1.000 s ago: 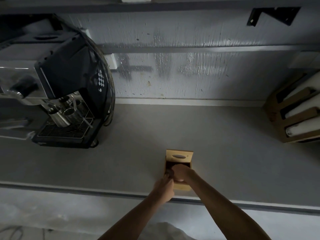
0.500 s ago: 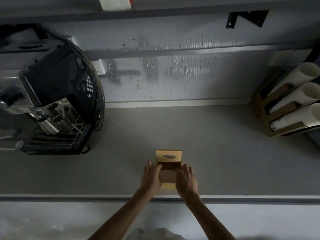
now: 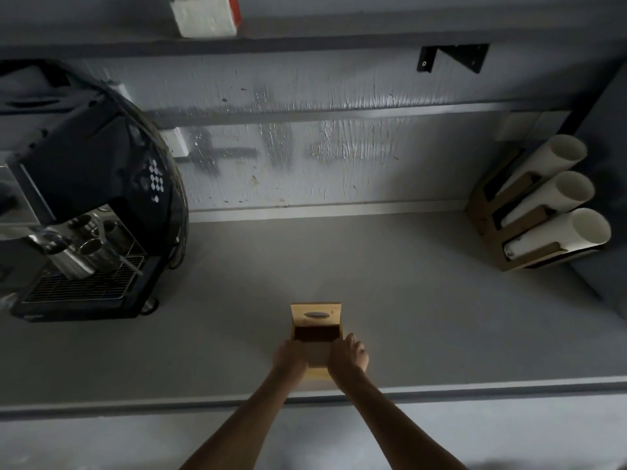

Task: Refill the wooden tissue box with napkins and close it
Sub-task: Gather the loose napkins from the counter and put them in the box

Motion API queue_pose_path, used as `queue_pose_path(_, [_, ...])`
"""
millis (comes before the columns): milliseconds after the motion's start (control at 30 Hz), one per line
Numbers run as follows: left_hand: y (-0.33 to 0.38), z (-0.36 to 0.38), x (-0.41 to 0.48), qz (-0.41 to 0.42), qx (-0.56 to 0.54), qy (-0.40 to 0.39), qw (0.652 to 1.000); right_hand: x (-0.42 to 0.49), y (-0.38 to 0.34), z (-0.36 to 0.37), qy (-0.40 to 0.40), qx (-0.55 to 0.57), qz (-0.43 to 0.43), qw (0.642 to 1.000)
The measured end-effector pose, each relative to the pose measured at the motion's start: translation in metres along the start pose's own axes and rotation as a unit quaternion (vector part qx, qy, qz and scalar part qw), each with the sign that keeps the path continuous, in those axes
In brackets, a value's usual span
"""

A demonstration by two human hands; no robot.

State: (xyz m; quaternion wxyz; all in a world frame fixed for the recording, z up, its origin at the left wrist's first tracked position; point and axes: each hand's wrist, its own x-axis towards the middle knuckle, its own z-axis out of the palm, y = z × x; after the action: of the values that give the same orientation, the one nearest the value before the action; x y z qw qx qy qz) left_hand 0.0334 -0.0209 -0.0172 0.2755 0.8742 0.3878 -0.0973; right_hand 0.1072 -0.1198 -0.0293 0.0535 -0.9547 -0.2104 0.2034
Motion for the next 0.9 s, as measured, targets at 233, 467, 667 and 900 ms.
queue_pose_path(233, [0.004,-0.008,-0.007,-0.033,0.112,-0.032,0.993,0.001,-0.001,0.004,-0.034,-0.021,0.008,0.999])
queue_pose_path(467, [0.001,0.009,-0.02,-0.023,0.077,0.016,0.997,-0.009,0.0,0.018,-0.024,-0.001,0.006,1.0])
queue_pose_path(667, [0.001,0.005,-0.026,0.006,0.019,0.02,1.0,-0.012,0.008,0.012,0.03,0.099,-0.071,0.992])
queue_pose_path(900, [-0.009,0.021,-0.024,-0.006,-0.039,0.014,0.999,-0.021,0.036,0.035,0.114,0.222,-0.221,0.943])
